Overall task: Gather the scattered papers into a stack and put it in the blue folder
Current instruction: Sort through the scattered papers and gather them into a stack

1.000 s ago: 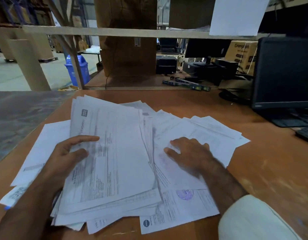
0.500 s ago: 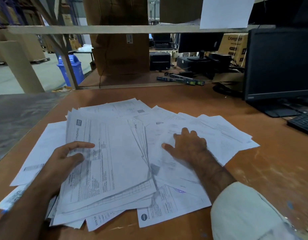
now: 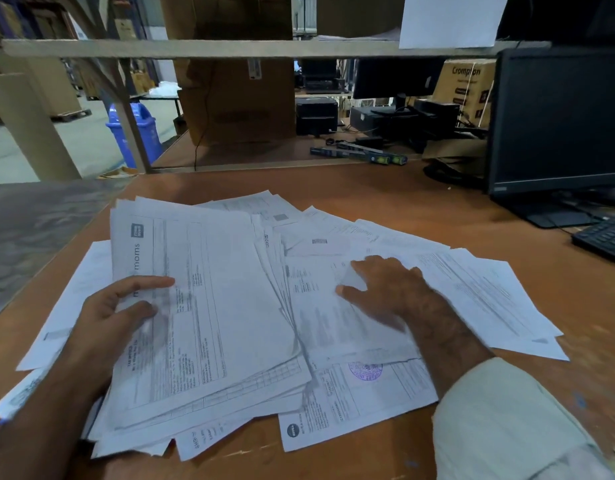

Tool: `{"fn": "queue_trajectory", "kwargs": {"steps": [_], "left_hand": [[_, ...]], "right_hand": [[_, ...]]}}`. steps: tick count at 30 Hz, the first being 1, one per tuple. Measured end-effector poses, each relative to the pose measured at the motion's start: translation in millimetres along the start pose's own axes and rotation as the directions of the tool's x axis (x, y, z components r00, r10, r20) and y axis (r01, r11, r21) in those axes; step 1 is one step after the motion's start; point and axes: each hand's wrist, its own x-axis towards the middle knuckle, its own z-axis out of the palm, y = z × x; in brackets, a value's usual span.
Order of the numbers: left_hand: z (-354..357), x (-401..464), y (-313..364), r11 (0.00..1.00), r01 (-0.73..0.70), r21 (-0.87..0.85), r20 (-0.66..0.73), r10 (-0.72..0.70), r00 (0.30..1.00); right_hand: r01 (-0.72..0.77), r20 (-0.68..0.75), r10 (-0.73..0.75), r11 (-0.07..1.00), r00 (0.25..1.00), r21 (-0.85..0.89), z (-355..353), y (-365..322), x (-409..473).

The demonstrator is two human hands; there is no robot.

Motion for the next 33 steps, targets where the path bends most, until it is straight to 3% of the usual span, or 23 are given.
{"fn": "queue_trajectory", "kwargs": {"steps": [3,7,13,22,29,33], "left_hand": [[-5.3,-1.4,8.6,0.998,-0.064,-0.015,-0.062,0.063,0.996],[-5.0,-5.9,20.4,0.987,-0.162,0.002,-0.101,0.162,0.982],[-12.9,8.8,-2.7,0.998,-0.038,-0.053,-0.077,0.034,0.996],[1.9,2.8,-4.8,0.999,-0.031,0.026,0.04,0.03,0.999],[3.3,0.3,-6.3,0.997,-0.021,0.072,0.084,0.015,0.996],[8.9,-3.7,-6.2,0.996,-0.044,0.082,0.078,0.038,0.996]], "right_hand": [[-0.129,-0.082,0.121,0.986,0.989,-0.103,-0.8,-19.2,2.1],[-0.219,-0.108,0.21,0.973,0.972,-0.077,-7.0,-33.5,1.9],[-0.268,-0.159,0.26,0.963,0.953,-0.035,-17.1,-12.2,-8.5],[-0.217,0.009,0.228,0.917,0.974,0.334,-24.8,16.0,-5.0],[-0.24,-0.016,0.248,0.948,0.969,0.209,-25.4,15.8,-4.3],[-0.209,-0.009,0.223,0.925,0.975,0.317,-23.6,18.8,-2.6]]}}
